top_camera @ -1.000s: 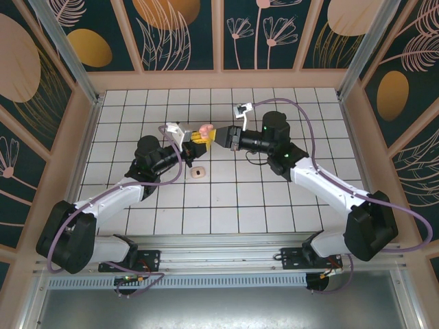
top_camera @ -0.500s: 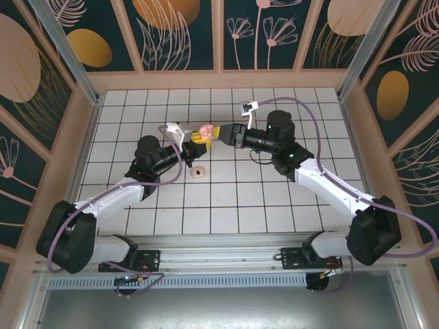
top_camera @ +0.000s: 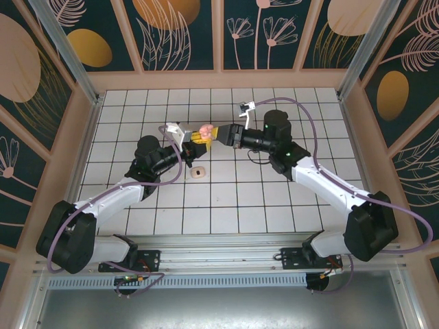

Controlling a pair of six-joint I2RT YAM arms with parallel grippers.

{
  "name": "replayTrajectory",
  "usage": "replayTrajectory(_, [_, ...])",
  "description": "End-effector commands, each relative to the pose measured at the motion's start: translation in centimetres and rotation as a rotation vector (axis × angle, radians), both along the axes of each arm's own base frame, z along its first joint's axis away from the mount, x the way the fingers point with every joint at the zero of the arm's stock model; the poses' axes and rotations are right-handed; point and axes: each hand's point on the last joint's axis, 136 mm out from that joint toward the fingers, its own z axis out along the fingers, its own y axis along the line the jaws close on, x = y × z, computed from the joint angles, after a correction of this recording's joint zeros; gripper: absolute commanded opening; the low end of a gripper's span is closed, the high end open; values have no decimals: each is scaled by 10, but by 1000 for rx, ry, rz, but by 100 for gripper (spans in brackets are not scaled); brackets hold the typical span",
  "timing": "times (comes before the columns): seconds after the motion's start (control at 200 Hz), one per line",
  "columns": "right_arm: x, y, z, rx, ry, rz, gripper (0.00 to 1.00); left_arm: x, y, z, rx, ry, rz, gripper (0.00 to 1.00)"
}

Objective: Insert wireless bluetooth earbuds into charging case

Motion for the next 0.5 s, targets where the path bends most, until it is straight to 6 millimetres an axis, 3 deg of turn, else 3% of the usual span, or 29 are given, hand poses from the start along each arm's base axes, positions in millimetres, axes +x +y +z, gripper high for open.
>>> replayTrajectory(0.0, [-4,7,24,50,-59,32,36,-3,0,21,-39,-53,-19,9])
replayTrajectory(0.495, [-10,15,30,58,-71,51,28,-2,0,21,-38,-54,-16,9])
